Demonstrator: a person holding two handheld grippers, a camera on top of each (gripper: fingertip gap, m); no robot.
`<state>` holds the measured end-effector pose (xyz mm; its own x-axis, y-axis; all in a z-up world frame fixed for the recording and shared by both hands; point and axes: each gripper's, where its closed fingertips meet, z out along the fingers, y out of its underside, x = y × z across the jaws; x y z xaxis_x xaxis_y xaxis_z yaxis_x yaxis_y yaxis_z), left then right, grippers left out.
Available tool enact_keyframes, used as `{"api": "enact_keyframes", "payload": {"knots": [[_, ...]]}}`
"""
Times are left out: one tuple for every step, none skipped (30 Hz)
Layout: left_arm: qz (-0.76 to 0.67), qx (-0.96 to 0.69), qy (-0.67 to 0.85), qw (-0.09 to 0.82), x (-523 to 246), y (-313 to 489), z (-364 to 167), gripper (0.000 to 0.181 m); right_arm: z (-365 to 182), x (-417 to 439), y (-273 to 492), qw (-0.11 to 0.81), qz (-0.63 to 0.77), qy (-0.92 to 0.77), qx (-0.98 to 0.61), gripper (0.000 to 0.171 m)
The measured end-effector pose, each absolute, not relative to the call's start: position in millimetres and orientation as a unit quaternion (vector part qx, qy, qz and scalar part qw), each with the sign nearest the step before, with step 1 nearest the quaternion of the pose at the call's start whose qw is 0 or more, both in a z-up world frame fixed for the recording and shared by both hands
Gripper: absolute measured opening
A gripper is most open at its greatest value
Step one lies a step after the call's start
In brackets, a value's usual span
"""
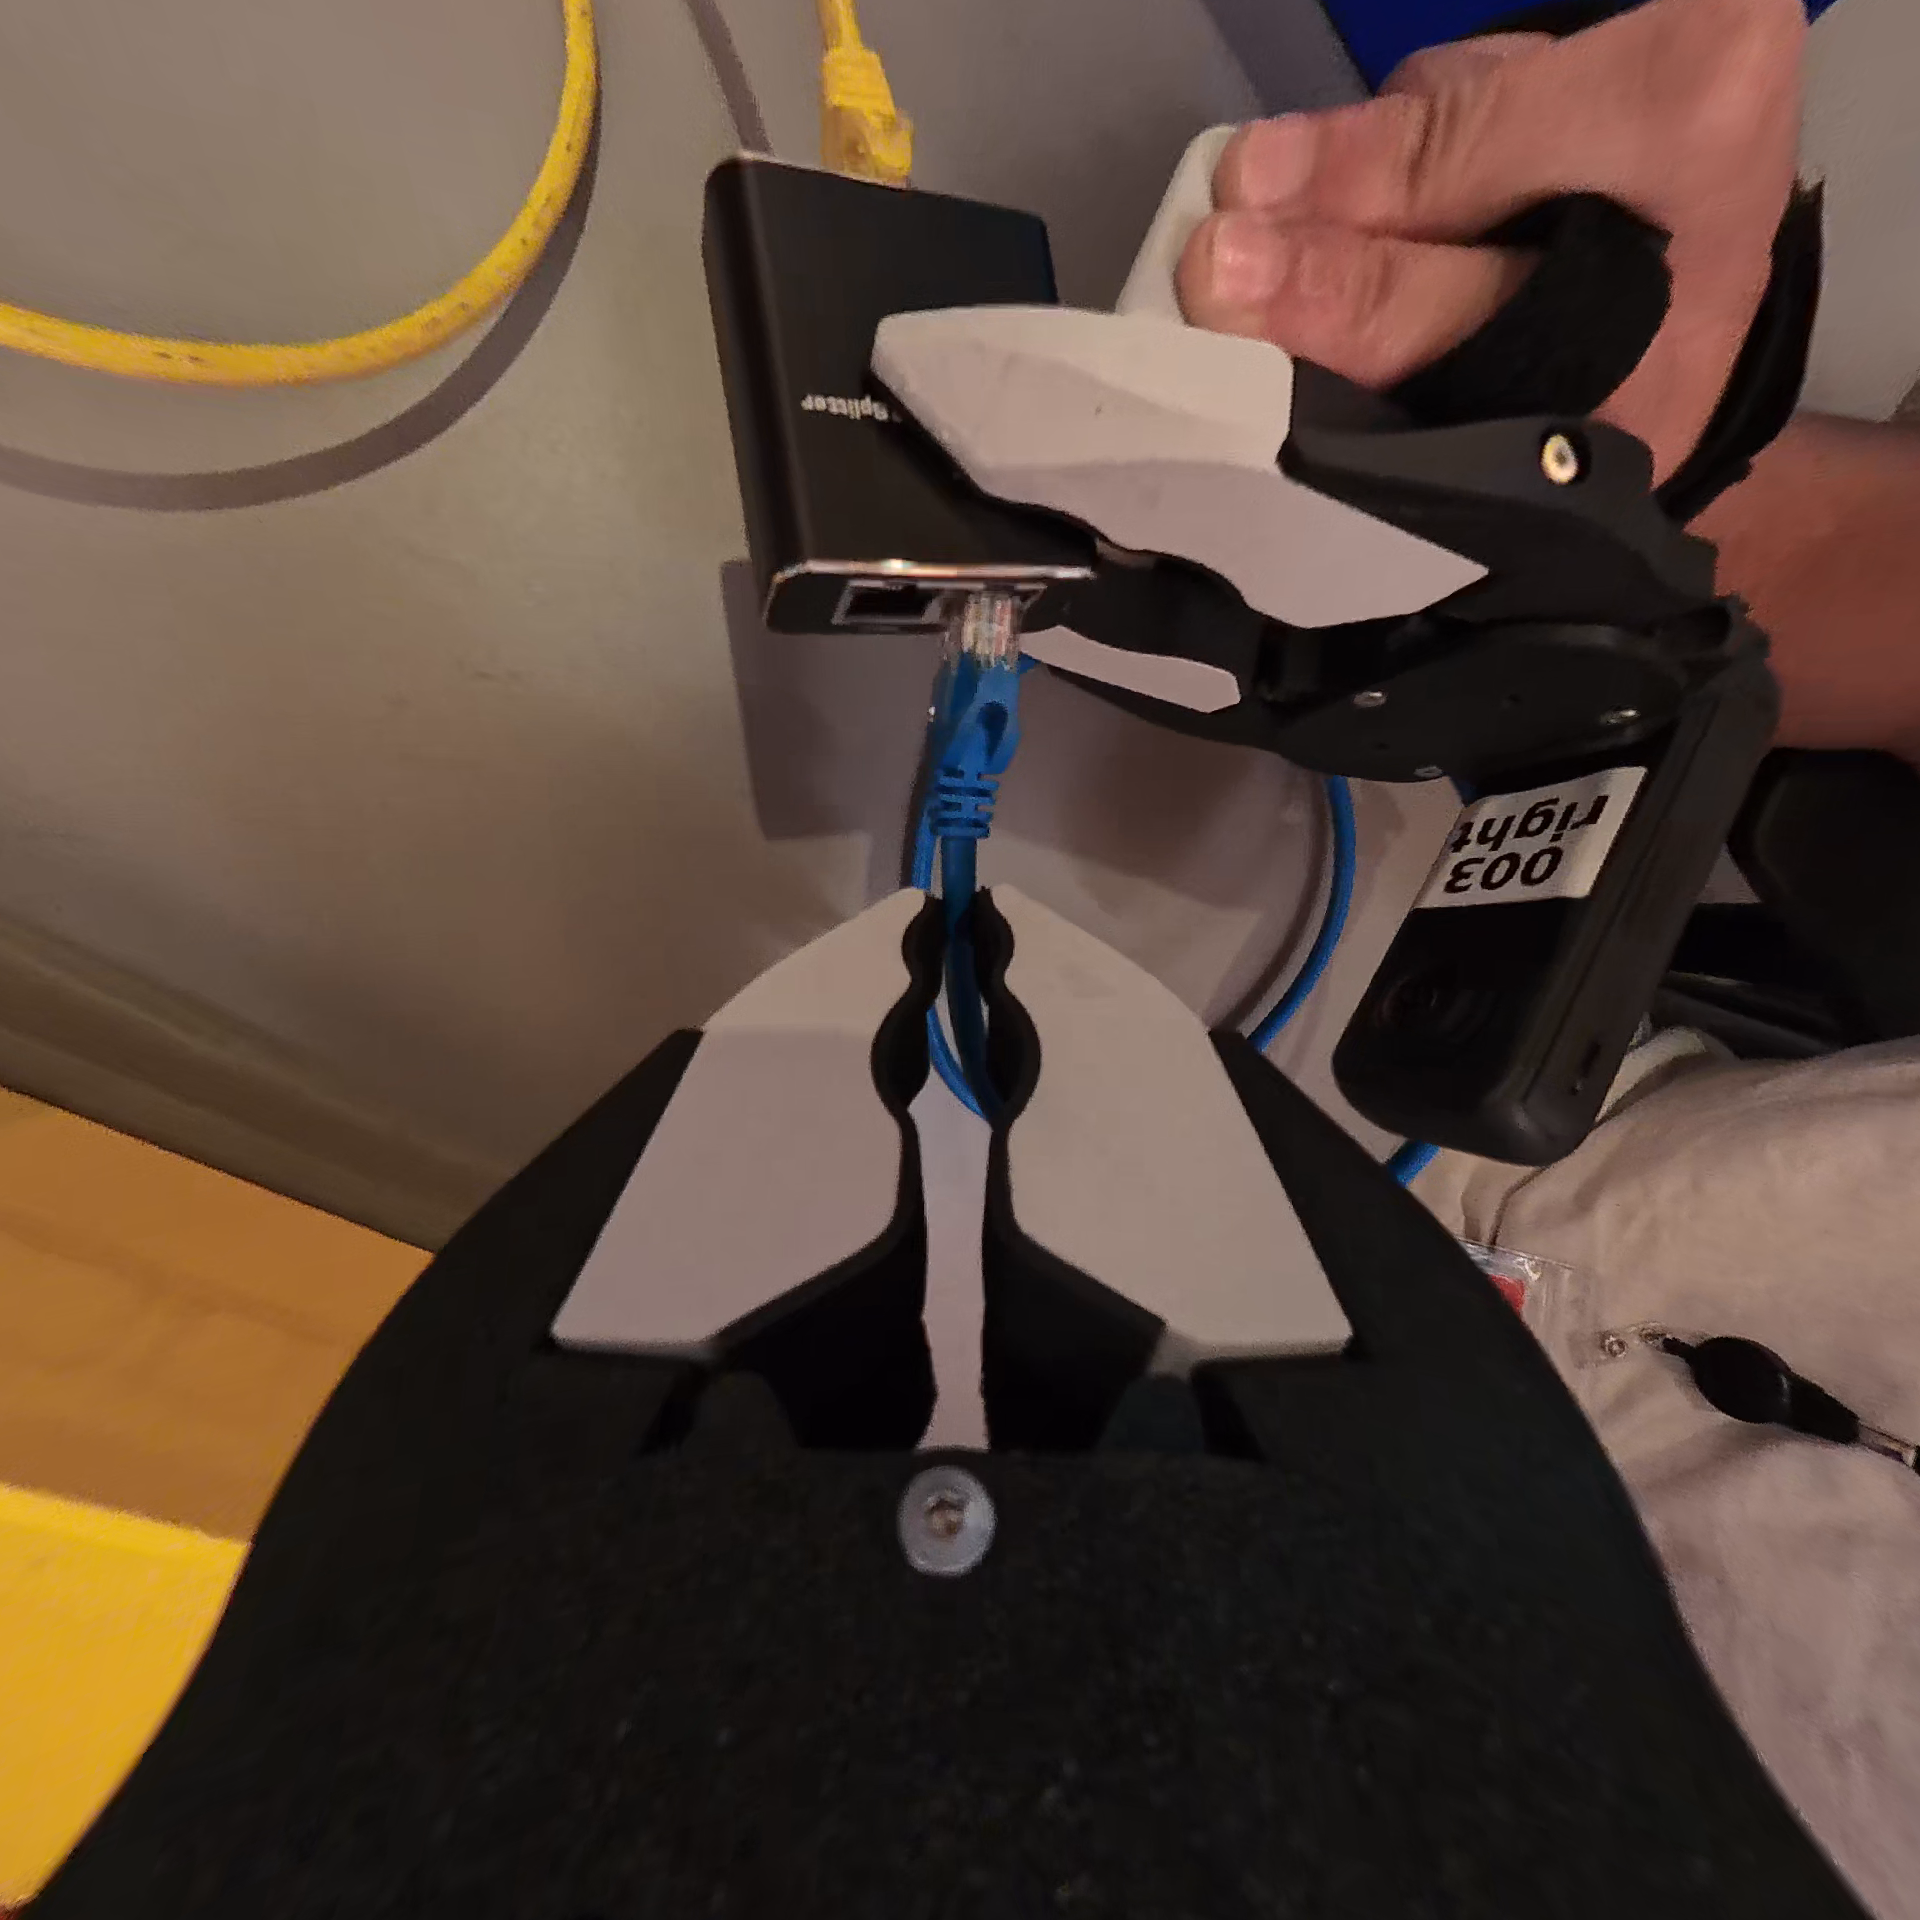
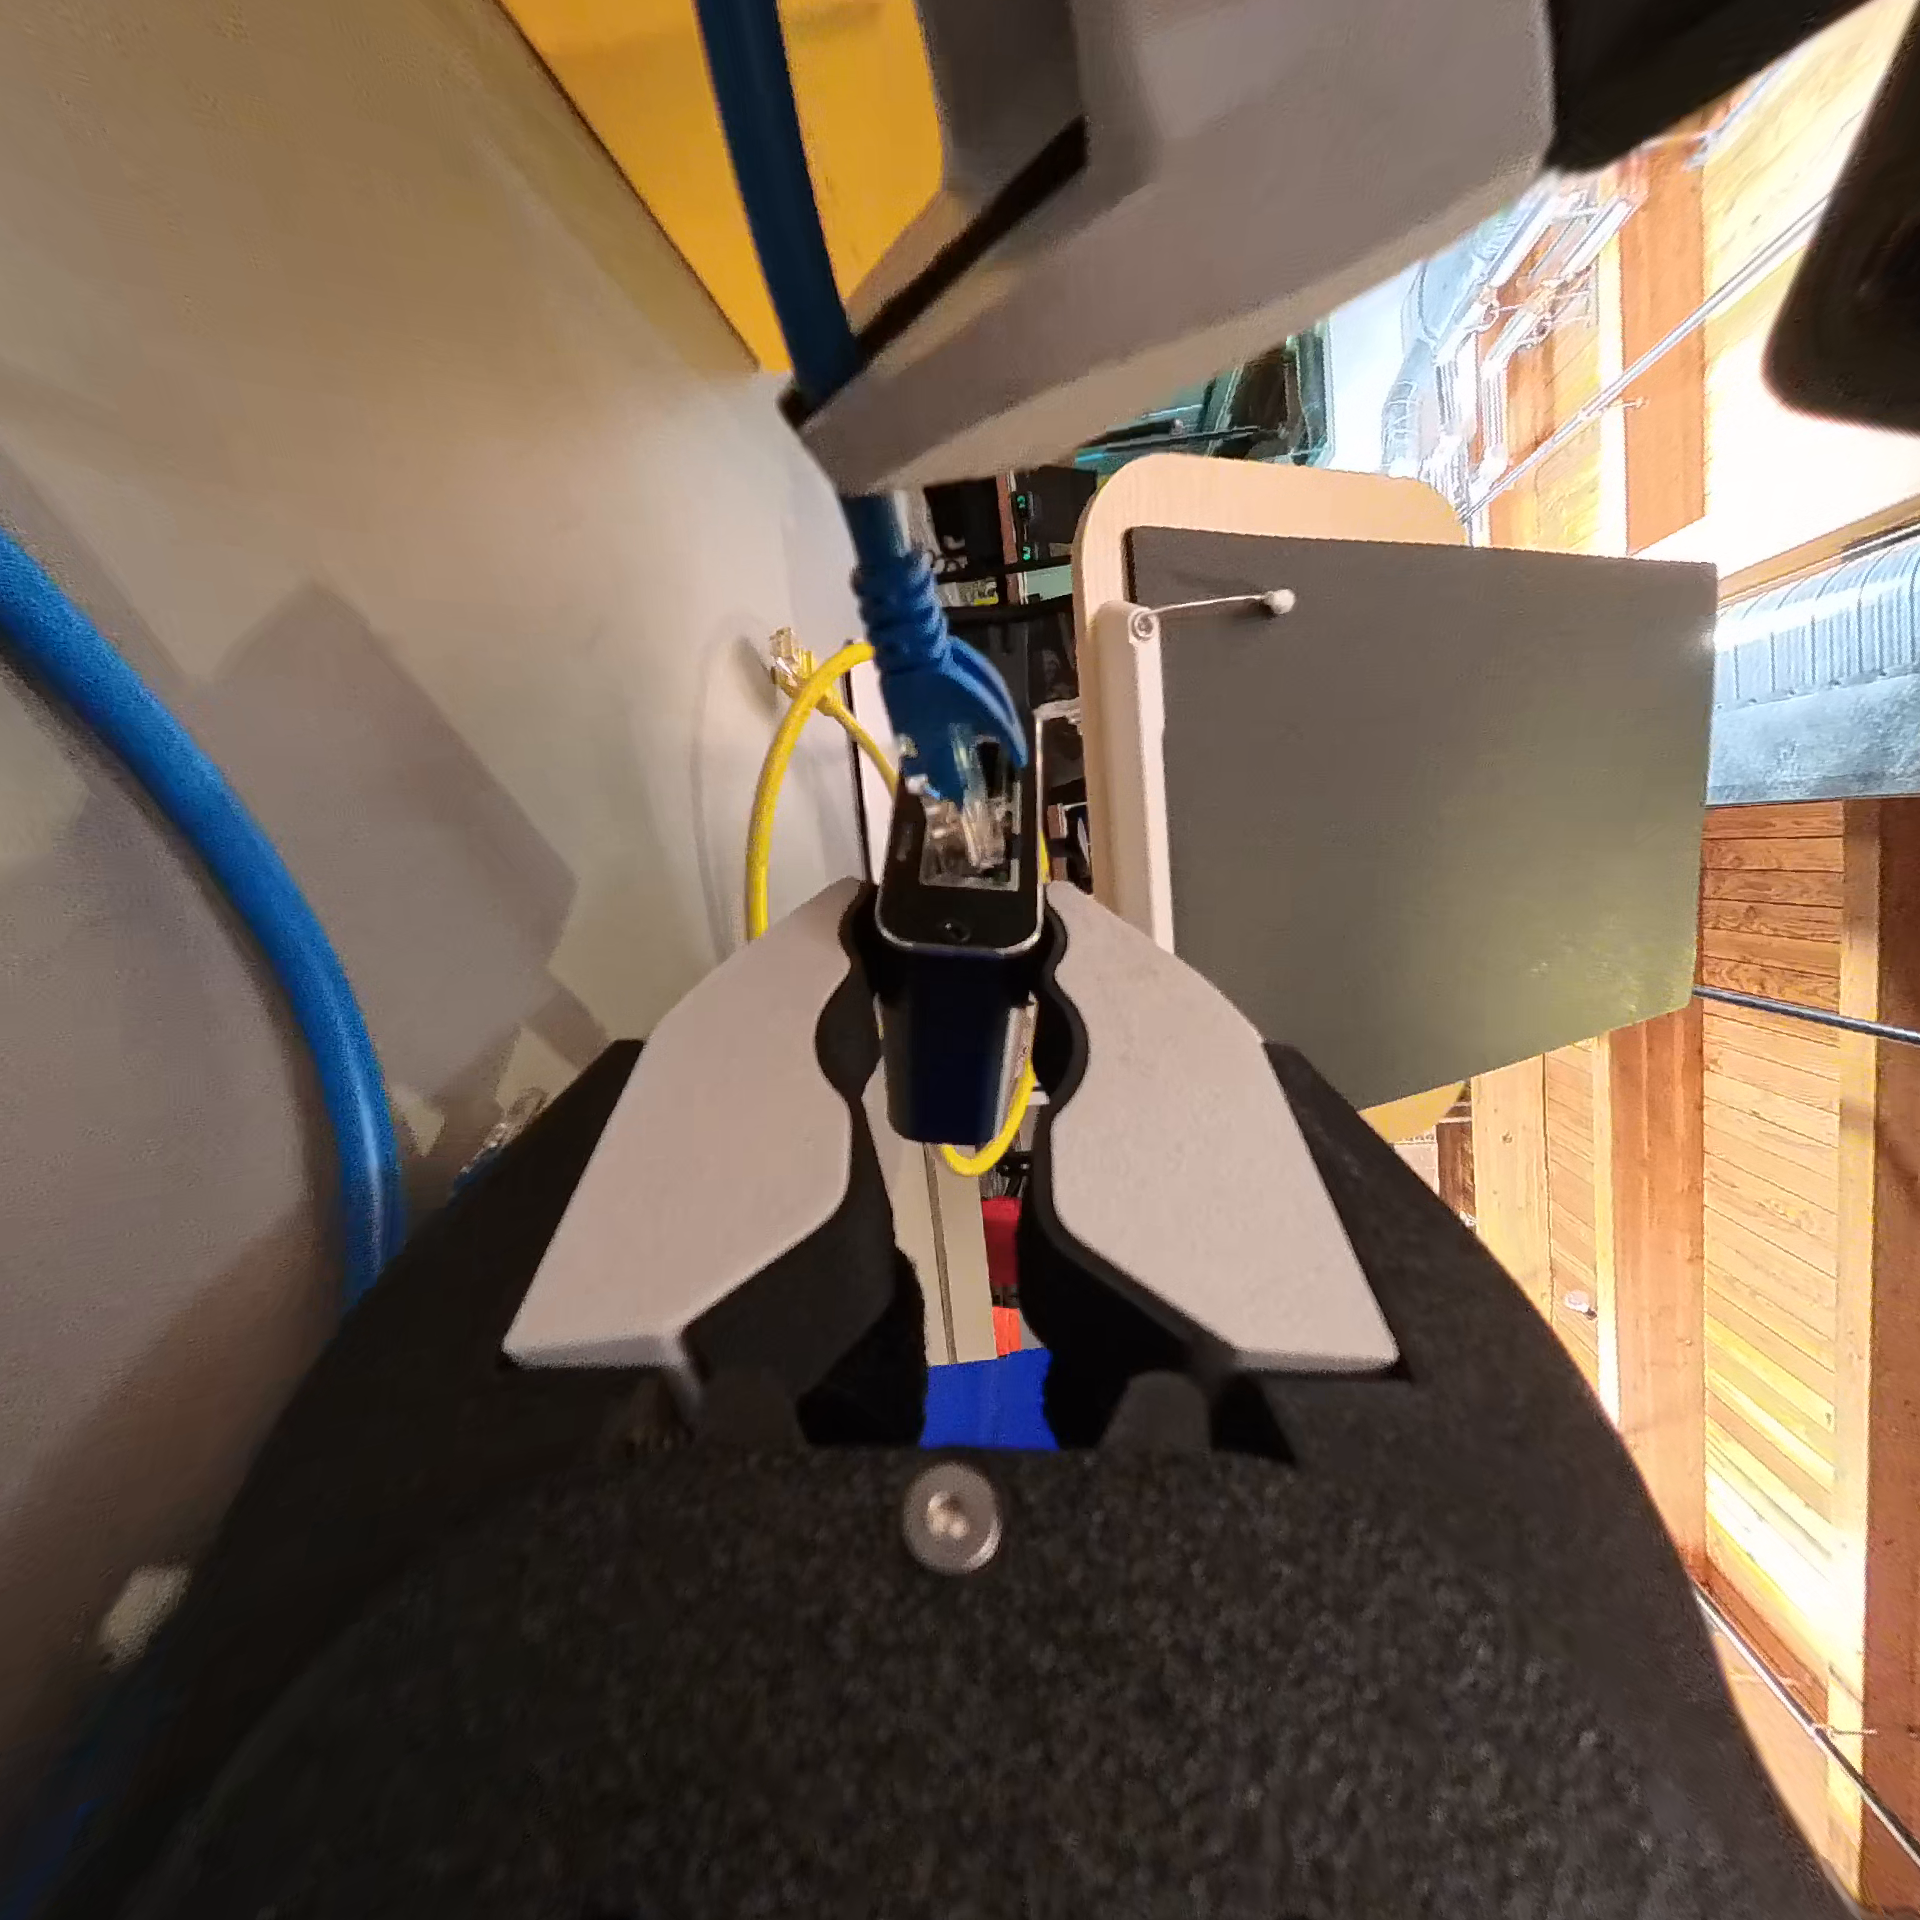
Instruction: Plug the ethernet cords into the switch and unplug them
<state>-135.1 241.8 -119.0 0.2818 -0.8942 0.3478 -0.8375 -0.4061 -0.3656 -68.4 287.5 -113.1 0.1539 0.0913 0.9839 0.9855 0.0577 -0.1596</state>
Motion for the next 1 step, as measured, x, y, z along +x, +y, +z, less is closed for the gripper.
{"api": "enact_keyframes", "payload": {"knots": [[-0.258, -0.8, 0.539, 0.053, -134.0, 241.1, -119.4, 0.005, -114.6, -68.3, 287.6, 0.528, -0.422, -0.499, -0.542, 0.026]]}}
